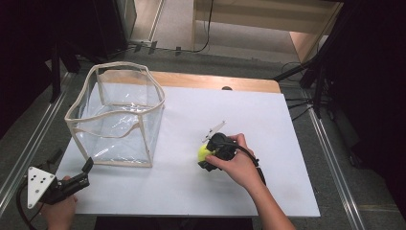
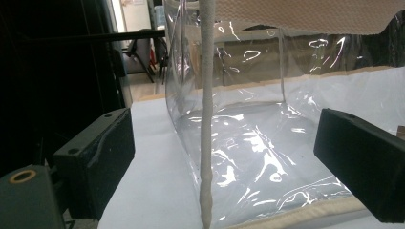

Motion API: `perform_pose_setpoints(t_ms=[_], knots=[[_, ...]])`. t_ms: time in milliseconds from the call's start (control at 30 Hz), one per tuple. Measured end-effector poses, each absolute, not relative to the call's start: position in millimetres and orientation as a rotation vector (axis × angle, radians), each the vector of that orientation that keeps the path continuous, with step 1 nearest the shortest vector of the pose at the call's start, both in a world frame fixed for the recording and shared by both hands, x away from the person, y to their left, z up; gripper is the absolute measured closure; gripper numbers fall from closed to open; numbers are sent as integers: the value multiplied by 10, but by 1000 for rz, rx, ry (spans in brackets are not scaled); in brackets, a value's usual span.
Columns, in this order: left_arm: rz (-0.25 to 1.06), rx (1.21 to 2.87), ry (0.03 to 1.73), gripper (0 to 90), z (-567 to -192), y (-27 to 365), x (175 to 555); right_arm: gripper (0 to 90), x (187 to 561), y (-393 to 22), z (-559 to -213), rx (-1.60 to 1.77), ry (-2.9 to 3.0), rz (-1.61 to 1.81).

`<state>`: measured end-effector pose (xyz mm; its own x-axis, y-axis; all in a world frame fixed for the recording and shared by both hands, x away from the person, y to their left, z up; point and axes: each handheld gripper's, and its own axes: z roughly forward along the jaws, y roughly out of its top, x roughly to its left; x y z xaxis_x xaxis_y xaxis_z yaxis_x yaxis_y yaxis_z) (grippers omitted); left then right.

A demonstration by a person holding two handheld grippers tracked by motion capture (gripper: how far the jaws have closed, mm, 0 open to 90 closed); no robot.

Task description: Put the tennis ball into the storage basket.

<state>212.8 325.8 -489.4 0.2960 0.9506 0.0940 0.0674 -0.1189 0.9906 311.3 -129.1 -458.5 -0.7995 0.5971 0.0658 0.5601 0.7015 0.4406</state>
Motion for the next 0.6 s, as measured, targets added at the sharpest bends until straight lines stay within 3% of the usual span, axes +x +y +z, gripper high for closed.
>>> perform_pose_setpoints(t_ms=[600], knots=[[1018, 1474, 992, 69, -4892, 3265, 2130, 235, 3240, -995, -4486, 894, 2859, 698]])
